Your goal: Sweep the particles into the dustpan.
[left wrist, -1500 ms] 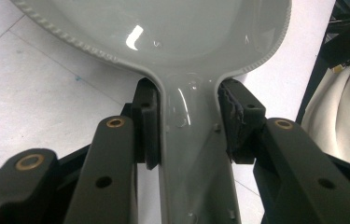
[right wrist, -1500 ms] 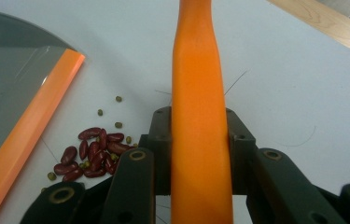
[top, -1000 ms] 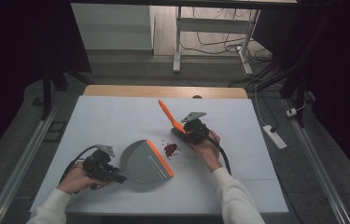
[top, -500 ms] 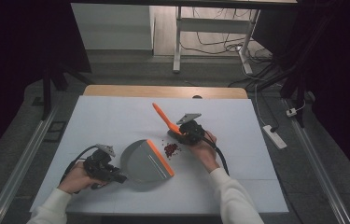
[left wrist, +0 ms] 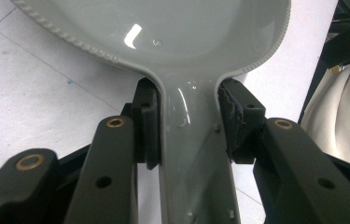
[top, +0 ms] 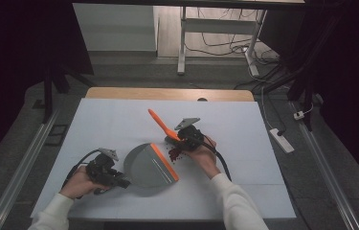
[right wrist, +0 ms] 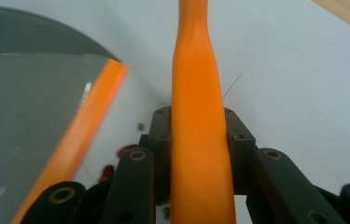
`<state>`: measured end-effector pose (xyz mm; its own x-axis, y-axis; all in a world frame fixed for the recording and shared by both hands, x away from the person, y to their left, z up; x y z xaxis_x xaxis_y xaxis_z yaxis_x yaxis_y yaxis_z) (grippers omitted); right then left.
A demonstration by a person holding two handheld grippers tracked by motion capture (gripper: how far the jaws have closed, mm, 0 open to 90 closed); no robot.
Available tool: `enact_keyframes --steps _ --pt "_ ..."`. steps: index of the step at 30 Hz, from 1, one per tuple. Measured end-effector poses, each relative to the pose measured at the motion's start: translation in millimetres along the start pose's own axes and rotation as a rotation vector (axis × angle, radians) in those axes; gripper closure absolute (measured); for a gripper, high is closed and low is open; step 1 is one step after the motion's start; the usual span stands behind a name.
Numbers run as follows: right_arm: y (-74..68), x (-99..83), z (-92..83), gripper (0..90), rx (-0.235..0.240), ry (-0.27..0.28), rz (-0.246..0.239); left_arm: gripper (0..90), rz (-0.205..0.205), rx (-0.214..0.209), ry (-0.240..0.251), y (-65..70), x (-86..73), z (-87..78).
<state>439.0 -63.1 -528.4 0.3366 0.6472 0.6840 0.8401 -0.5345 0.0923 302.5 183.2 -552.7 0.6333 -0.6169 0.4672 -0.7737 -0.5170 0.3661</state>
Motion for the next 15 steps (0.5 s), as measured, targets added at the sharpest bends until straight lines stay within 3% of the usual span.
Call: enact_keyframes --steps 15 --pt "-25.8 8.8 6.3 70.2 0.061 -0.005 -0.05 61.8 -0.001 -0.002 0.0 -0.2 -0.2 0.4"
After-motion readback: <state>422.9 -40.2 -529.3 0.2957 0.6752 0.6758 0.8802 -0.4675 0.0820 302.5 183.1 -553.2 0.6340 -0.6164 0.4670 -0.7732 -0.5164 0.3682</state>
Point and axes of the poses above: each handheld gripper's, and its own axes: z roughly forward along the jaws, x roughly out of its top, y roughly to its right, the point moved 5 cm from there along z, roughly forward along the jaws, and after that the axes turned 2 degrees about x, right-handed, at the moved point
